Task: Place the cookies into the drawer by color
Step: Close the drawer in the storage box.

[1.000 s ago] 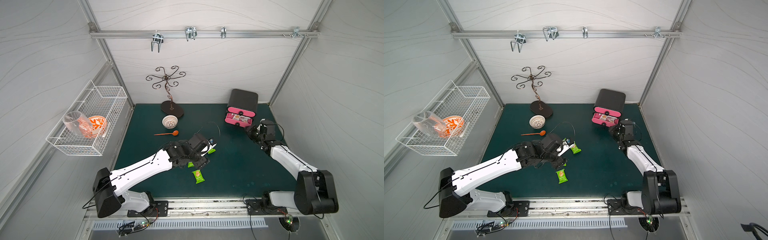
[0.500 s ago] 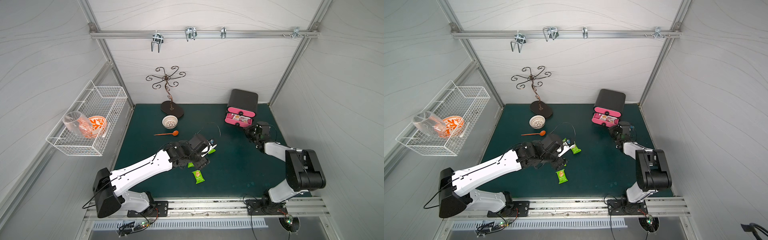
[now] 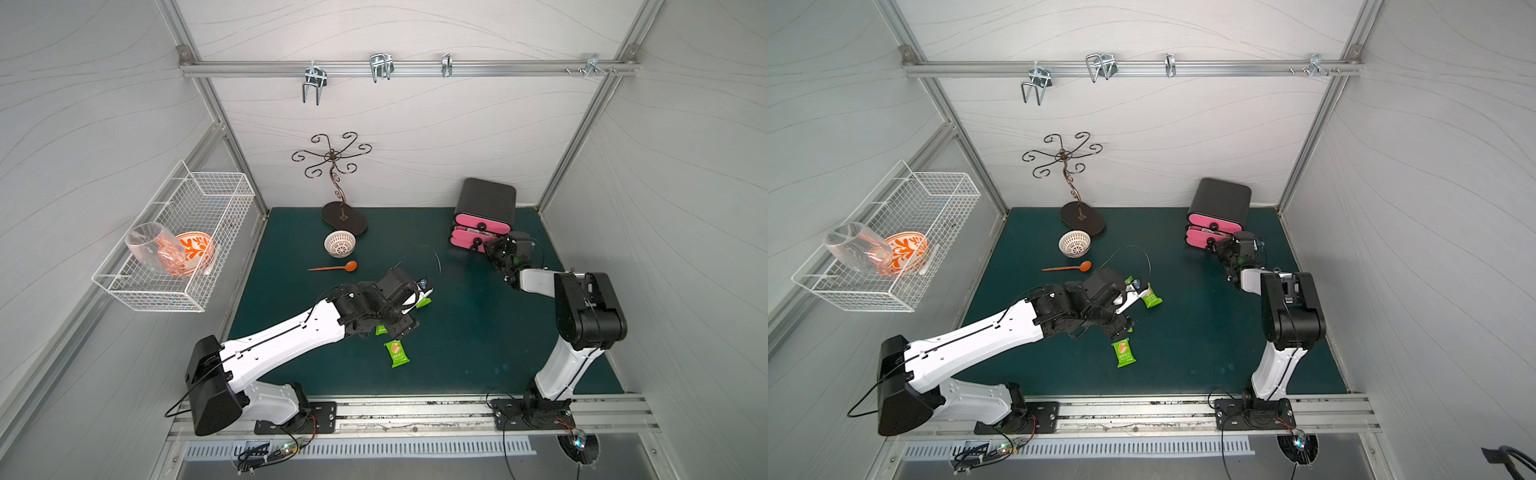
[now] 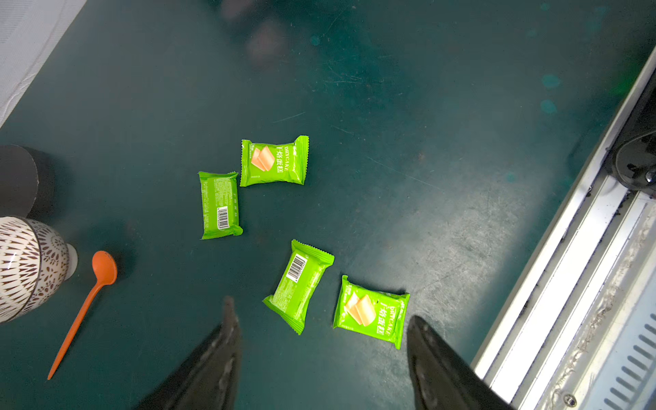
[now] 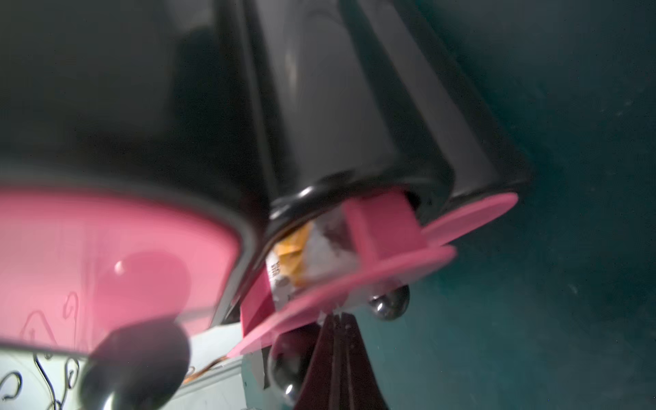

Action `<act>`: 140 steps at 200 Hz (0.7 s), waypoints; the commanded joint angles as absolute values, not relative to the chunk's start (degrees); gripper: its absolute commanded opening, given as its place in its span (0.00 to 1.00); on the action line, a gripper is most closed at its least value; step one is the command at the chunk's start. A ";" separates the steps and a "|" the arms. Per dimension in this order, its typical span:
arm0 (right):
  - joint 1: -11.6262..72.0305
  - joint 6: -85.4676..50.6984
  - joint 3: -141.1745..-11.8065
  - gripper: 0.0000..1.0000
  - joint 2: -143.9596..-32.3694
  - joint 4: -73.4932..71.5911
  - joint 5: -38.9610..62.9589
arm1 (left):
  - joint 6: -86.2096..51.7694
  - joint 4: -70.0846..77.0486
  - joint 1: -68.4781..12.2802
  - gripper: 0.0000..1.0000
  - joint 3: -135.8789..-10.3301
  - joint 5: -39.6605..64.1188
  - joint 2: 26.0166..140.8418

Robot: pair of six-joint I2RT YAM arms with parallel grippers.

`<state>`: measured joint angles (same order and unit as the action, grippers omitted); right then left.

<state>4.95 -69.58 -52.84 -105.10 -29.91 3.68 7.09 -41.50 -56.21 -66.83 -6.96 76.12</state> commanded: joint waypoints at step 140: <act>4.04 -71.02 -52.83 0.03 -102.20 -31.52 10.20 | 8.09 -38.24 -56.43 0.75 -66.08 -8.61 74.77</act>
